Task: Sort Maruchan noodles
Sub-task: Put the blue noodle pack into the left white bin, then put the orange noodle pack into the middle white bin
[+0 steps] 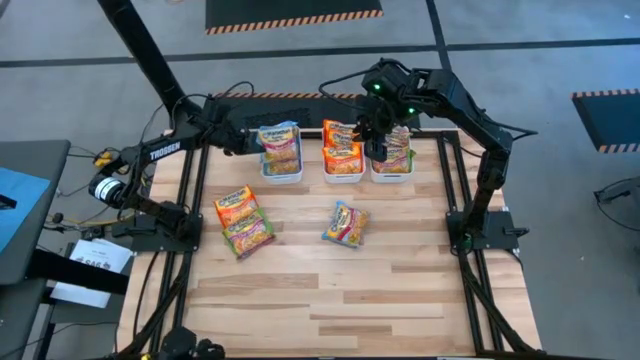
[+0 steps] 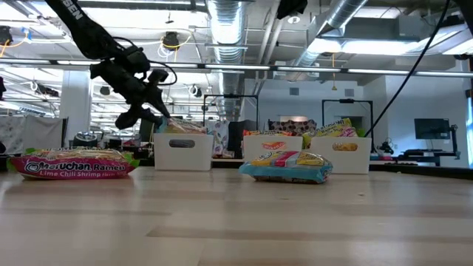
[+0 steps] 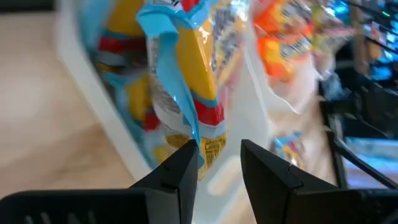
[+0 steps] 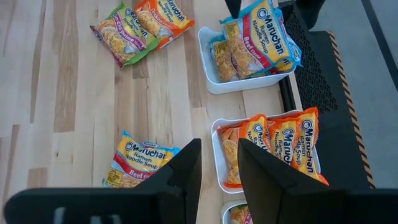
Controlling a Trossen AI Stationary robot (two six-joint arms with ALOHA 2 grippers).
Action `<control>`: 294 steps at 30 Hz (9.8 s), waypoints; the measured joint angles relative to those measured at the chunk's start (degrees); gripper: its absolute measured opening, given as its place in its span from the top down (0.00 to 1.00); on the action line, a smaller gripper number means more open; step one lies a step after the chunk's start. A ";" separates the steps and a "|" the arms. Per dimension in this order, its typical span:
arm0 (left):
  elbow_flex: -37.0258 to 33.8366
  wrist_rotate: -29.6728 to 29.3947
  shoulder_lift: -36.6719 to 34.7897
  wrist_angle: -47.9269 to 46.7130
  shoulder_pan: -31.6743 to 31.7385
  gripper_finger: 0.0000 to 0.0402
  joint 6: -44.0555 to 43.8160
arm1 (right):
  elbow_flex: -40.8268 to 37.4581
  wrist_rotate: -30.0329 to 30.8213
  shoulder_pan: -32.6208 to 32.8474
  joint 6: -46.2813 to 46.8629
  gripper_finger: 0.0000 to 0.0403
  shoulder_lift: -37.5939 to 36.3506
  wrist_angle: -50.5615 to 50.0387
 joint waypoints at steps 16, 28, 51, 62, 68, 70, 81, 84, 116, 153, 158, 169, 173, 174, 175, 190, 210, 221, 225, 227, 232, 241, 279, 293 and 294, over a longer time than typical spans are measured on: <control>0.00 -0.99 -0.02 -15.12 1.76 0.73 11.71 | 0.00 0.00 0.00 0.00 0.68 0.00 0.00; 0.00 -9.81 -0.02 -4.62 3.00 0.73 6.84 | 0.00 0.00 0.00 0.00 0.68 0.00 0.00; 0.08 -10.26 6.10 11.90 -1.99 0.81 2.48 | 0.00 0.01 0.02 0.00 0.68 0.00 2.12; 0.07 -3.35 6.12 9.10 -1.70 0.81 2.36 | 0.00 0.00 0.02 0.00 0.68 0.00 2.12; 0.07 -2.62 6.12 8.68 0.12 0.81 2.95 | 0.00 0.00 0.02 0.02 0.68 0.00 2.12; 0.05 -2.58 6.12 9.38 0.50 0.81 3.00 | -0.01 0.00 0.02 0.01 0.68 0.00 2.12; 0.04 0.41 6.12 13.63 2.53 0.81 4.04 | 0.00 0.00 0.02 0.00 0.68 0.00 2.10; 0.04 0.83 6.12 13.54 4.20 0.81 3.82 | -0.01 0.00 0.00 -0.02 0.68 0.00 2.08; 11.78 19.92 -11.26 7.18 -1.68 0.81 -5.97 | -1.42 2.84 2.48 3.85 0.68 0.03 0.62; 5.64 -11.20 -15.19 -40.64 -8.26 0.58 30.03 | -1.38 2.94 21.49 24.63 0.68 0.11 3.09; 0.66 -18.77 -14.71 -38.13 -8.19 0.58 30.11 | -1.34 2.95 23.09 24.61 0.68 1.97 3.70; -6.03 -19.65 -12.50 -32.11 -7.98 0.58 28.25 | -1.37 2.93 23.81 25.09 0.68 8.23 3.13; -6.03 -20.45 -11.09 -30.66 -7.94 0.58 26.66 | -1.34 2.50 23.80 25.07 0.68 9.86 2.97; -6.03 -20.56 -10.38 -30.65 -7.93 0.58 25.83 | -1.43 2.25 23.81 25.06 0.68 10.01 2.43; -6.03 -20.52 -9.34 -30.33 -7.95 0.58 25.52 | -1.44 1.89 23.82 25.07 0.68 10.16 2.32; -5.87 -17.06 7.36 -30.08 -8.05 0.58 27.90 | -1.36 1.29 23.80 25.17 0.68 10.69 3.17; -6.12 -10.97 1.05 -31.15 -8.12 0.99 28.50 | -1.36 1.29 23.37 27.64 0.68 10.67 3.48; -6.12 -4.16 -12.70 -34.63 -8.59 1.00 24.83 | -1.36 1.29 22.61 26.23 0.68 10.64 7.97; -6.08 -3.82 -14.90 -34.61 -10.33 1.00 23.03 | -1.33 1.49 22.18 20.08 0.68 11.16 8.96; -6.07 -3.83 -15.19 -34.51 -11.50 1.00 22.07 | -1.40 1.54 21.82 18.03 0.68 11.59 9.33; -6.05 -3.88 -15.21 -32.20 -14.75 1.00 19.35 | -1.46 3.02 21.75 13.25 0.68 14.06 10.85; -6.03 -3.64 -15.21 -24.63 -17.74 1.00 13.39 | -1.44 4.56 21.67 6.32 0.68 18.58 16.27; -6.01 2.02 -15.21 -15.93 -18.70 1.00 15.68 | -1.45 -3.37 11.70 4.43 0.45 30.59 30.18; -6.01 4.73 -15.21 -9.68 -19.34 1.00 16.10 | -1.39 -9.88 8.48 8.59 0.44 32.10 33.53; -6.01 4.67 -15.21 -8.95 -19.56 1.00 15.93 | -1.40 -10.86 8.35 8.86 0.44 32.11 33.53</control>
